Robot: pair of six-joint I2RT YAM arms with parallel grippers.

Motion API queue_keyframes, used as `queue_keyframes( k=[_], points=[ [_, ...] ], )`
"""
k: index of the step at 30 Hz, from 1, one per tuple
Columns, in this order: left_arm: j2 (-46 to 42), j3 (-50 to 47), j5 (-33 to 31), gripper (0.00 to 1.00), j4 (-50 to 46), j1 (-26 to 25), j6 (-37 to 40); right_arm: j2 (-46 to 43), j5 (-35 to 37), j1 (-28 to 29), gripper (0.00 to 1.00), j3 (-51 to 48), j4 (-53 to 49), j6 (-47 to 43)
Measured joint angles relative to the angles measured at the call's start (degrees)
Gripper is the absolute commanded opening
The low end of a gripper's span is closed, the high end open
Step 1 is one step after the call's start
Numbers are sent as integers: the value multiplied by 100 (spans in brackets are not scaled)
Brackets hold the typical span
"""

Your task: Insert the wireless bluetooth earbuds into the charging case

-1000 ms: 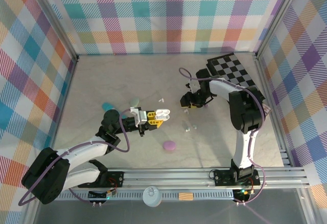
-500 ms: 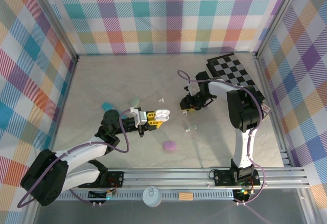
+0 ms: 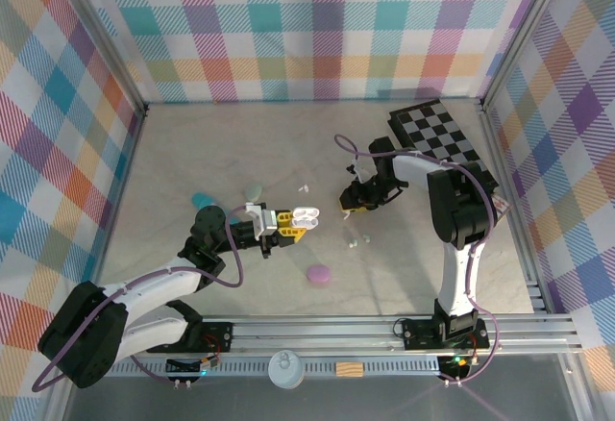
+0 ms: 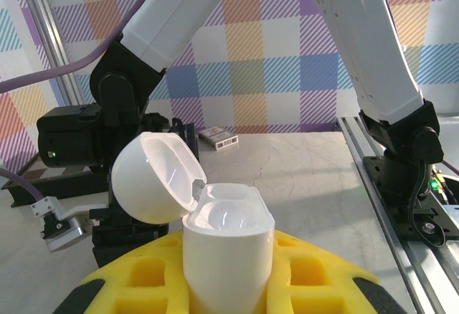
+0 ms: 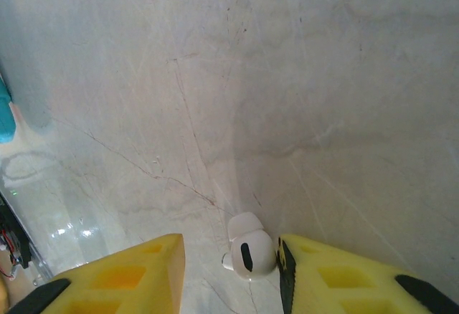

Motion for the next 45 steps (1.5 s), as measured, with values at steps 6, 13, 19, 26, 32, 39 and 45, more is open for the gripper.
queue_keyframes(
  k=[6, 13, 19, 26, 32, 39, 45],
  points=[
    [0, 2, -2, 0, -105, 0, 70, 11, 66, 0, 32, 0, -7, -37],
    [-33, 4, -2, 0, -175, 0, 111, 87, 66, 0, 29, 0, -42, -37],
    [-264, 4, -4, 0, -404, 0, 240, 90, 68, 0, 23, -4, -44, -35],
    [-348, 4, -7, 0, -581, 0, 334, 81, 66, 0, 19, -35, -33, -28],
    [-345, 4, -63, 0, -590, 0, 372, -162, 341, 42, 18, -238, 125, 0],
    [-57, 4, -313, 0, -608, 28, 328, -1187, 994, 92, 18, -664, 385, 26],
    [286, 50, -531, 0, -774, 39, 256, -2181, 1757, 476, 18, -678, 378, -138]
  ],
)
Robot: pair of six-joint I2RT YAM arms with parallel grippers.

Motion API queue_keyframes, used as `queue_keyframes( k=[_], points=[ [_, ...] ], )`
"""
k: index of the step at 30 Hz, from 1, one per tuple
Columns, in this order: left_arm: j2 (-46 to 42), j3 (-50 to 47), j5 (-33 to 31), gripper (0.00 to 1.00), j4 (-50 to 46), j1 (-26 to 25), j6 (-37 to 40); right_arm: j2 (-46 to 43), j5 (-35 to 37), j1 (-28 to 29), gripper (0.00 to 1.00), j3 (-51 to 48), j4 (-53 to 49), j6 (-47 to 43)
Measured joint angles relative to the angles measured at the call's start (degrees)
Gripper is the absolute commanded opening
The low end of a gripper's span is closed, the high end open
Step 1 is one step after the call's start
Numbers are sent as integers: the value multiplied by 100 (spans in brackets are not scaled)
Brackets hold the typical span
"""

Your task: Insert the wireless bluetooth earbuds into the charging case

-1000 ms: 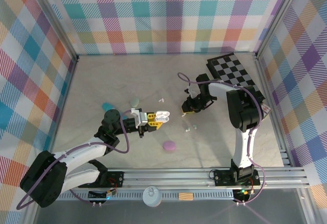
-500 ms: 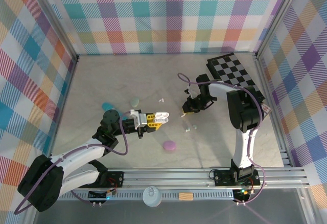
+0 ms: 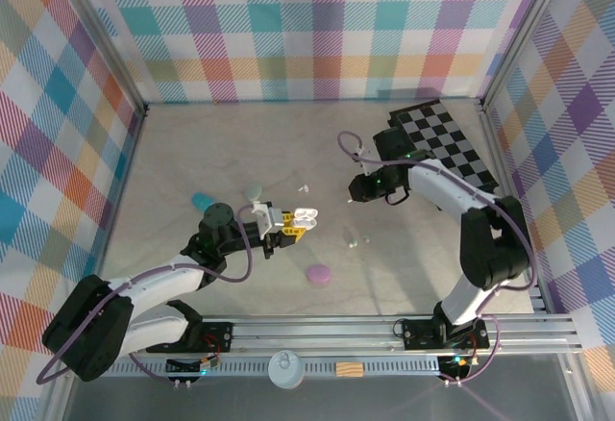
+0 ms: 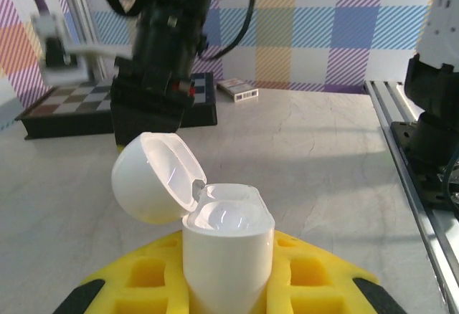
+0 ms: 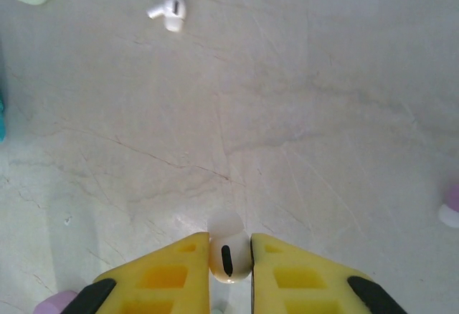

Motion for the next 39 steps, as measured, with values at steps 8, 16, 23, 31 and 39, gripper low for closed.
queue_keyframes(
  k=[8, 16, 23, 31, 39],
  points=[
    [175, 243, -361, 0, -118, 57, -122, -1261, 769, 754, 16, -280, 280, -503],
    [304, 354, -459, 0, -149, 74, -328, -2076, 994, 1178, 16, -306, 339, -949],
    [442, 522, -385, 0, -144, 74, -540, -2280, 1147, 1733, 17, -306, 369, -1394],
    [472, 660, -166, 0, -181, 74, -684, -2433, 1091, 2076, 17, -308, 472, -1810],
    [472, 761, 17, 0, -247, 74, -778, -2389, 990, 2168, 17, -308, 577, -2006]
  ],
)
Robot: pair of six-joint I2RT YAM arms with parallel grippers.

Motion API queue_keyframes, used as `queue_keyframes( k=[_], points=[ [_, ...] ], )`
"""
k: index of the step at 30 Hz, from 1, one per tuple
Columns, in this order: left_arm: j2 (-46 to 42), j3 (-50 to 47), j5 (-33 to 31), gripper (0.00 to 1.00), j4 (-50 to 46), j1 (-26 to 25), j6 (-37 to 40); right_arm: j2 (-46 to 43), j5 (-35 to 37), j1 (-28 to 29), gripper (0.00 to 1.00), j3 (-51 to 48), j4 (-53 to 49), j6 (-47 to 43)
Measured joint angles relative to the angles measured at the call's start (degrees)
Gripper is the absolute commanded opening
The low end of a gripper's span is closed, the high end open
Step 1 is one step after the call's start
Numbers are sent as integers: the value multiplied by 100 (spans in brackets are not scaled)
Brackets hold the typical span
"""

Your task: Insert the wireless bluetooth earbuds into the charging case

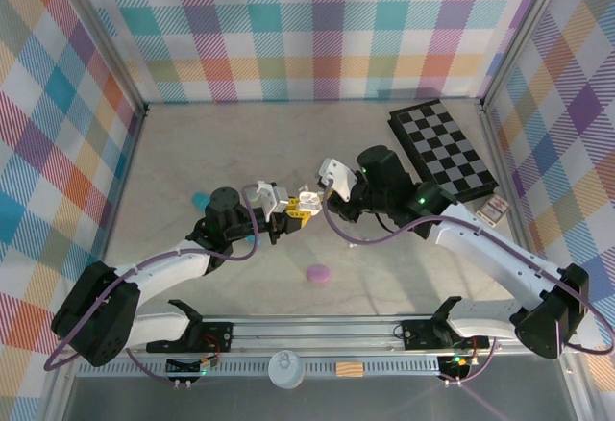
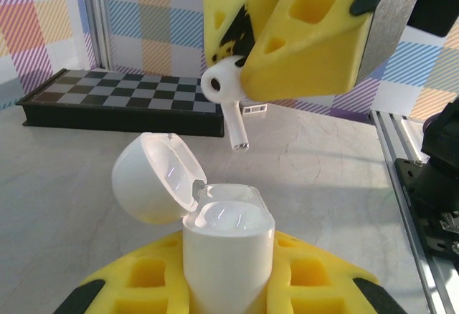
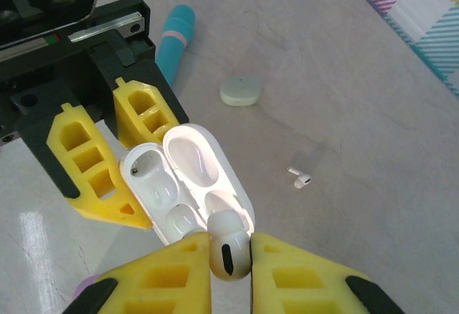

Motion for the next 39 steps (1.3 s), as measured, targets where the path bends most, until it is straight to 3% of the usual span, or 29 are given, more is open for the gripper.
queue_keyframes(
  k=[29, 39],
  points=[
    [-155, 74, 66, 0, -24, 0, -208, 175, -212, 26, 19, -52, 138, -249],
    [-258, 87, 70, 0, -39, 2, -273, 170, -372, 24, 34, -72, 168, -271]
  ],
)
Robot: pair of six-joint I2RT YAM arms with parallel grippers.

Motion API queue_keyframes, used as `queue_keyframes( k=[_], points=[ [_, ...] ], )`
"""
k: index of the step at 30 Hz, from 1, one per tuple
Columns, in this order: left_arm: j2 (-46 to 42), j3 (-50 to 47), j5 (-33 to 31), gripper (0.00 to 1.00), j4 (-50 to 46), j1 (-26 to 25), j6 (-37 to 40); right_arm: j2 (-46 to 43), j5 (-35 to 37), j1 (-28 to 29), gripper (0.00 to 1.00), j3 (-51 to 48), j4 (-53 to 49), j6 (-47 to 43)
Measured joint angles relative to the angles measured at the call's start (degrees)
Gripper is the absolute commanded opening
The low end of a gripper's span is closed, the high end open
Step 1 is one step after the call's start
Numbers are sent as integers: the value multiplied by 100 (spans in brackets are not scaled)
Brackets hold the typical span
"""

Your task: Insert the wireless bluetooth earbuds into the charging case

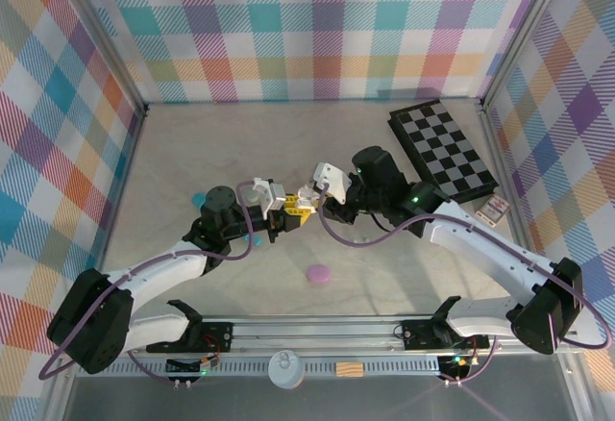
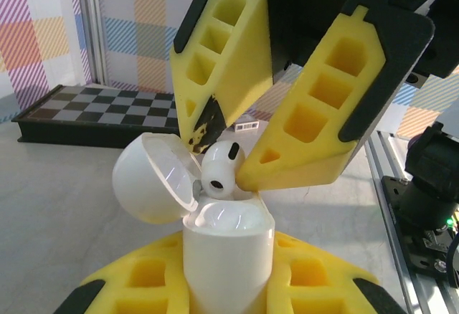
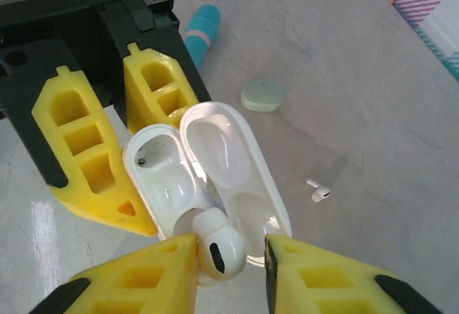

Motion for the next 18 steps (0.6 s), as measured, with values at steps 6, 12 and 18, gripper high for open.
queue_keyframes(
  k=[6, 12, 18],
  points=[
    [-7, 0, -11, 0, 46, 0, 0, -98, -9, -4, 47, -9, 13, 79],
    [-4, -2, -37, 0, 273, 0, -26, -520, -247, -138, 59, -221, 269, 376],
    [11, -52, -55, 0, 544, 9, -44, -994, -463, -822, 61, -479, 756, 1235]
  ],
)
